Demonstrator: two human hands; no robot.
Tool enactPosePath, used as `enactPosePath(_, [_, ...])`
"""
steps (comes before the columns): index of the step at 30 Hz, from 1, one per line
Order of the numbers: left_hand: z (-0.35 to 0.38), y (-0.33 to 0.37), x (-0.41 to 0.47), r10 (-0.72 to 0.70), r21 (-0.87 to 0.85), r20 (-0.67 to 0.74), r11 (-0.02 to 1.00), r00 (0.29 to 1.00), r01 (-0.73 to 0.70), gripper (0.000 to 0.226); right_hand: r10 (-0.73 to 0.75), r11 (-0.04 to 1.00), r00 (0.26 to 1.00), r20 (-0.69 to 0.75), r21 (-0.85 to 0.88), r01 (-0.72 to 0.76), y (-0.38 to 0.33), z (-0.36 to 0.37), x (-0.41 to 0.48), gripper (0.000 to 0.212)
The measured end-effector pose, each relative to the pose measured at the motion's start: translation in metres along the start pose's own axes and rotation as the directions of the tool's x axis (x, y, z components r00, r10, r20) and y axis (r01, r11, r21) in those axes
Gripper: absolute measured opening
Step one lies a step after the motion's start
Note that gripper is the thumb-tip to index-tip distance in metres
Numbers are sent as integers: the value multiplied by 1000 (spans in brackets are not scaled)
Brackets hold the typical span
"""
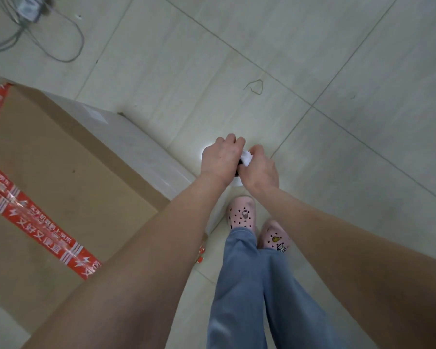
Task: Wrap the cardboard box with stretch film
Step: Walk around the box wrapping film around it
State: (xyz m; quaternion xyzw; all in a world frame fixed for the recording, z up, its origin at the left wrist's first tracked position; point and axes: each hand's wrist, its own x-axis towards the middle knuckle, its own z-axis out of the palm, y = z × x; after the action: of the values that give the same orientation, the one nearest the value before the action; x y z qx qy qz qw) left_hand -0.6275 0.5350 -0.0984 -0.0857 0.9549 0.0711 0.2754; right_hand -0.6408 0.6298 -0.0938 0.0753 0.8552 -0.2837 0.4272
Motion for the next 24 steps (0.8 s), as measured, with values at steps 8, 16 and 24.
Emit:
enactPosePath(8, [-10, -40, 15, -215, -184, 43, 958, 976, 219, 21, -174, 944, 984, -25, -290, 159, -37, 1, 12, 31])
enactPosePath(16, [-12, -102, 22, -608, -546, 129, 616, 783, 568, 22, -132, 972, 991, -16, -200, 126, -90, 30, 30, 38])
enactPosePath(24, [-5, -133, 14, -647, -741, 369, 229, 668, 631, 42, -91, 988, 996, 25, -124, 94, -134, 51, 41, 29])
